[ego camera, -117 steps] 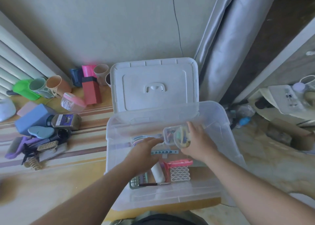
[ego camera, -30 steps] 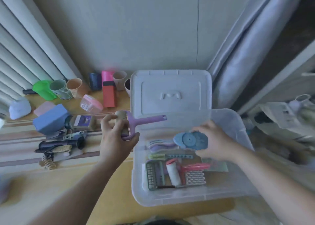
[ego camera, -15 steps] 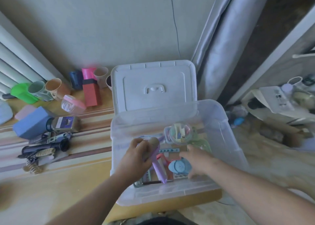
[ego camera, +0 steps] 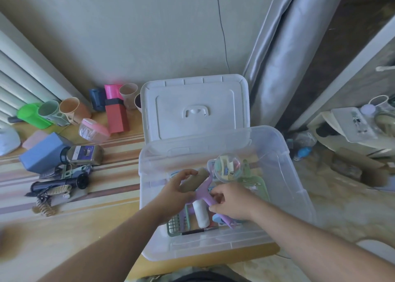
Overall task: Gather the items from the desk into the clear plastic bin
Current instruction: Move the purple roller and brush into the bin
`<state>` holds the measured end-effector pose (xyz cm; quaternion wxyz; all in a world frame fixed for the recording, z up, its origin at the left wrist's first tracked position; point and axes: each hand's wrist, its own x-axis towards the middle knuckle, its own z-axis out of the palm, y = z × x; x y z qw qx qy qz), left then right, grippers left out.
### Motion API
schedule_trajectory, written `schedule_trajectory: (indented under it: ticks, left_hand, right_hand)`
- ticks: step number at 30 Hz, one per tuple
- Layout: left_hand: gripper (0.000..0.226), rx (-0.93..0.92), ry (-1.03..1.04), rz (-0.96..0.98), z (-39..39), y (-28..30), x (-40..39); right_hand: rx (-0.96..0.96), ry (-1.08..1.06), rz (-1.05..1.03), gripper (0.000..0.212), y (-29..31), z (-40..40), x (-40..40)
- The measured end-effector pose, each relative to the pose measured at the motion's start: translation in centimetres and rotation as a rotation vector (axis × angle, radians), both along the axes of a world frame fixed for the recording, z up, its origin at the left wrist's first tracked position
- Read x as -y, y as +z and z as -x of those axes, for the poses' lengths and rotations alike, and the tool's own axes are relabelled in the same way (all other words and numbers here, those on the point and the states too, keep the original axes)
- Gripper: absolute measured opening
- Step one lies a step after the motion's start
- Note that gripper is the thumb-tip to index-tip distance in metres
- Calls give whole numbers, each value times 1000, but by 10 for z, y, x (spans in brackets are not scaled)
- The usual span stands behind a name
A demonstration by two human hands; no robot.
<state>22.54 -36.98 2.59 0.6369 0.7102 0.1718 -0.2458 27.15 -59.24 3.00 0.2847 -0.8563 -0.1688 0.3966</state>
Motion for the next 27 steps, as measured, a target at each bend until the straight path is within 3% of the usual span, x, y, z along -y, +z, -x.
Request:
schedule_trajectory:
  ticks: [2,6,10,13,17,22,24,27]
  left_hand:
    - [57,33,-12,-99,-2,1,0]
    - [48,354,-197,-845,-3,4,-8]
    - [46,549,-417,-1129,13,7,-18]
    - [51,538,-529,-1239,29,4,-24]
    - [76,527,-607,-1317,41,-2,-27]
    - [62,479,-650,-1382,41,0,-31]
    - [53,488,-637,-1402,38,-1,-34]
    - [41,567,-563,-1384,35,-3,-40]
  right_hand:
    - [55,-6,11,16,-3,0,-9]
    - [64,-118,41,26,-20,-2,-35]
    - [79,-196,115,28,-38,-7,-70]
    - [37,-205,73,33,-44,-1,-97]
    - [-6,-192,29,20,-44,8,-116]
    - [65,-152,-40,11,-51,14,-101]
    - [151,-76,-20,31,-45,10,-86]
    - [464,53,27,58,-32,2,-69]
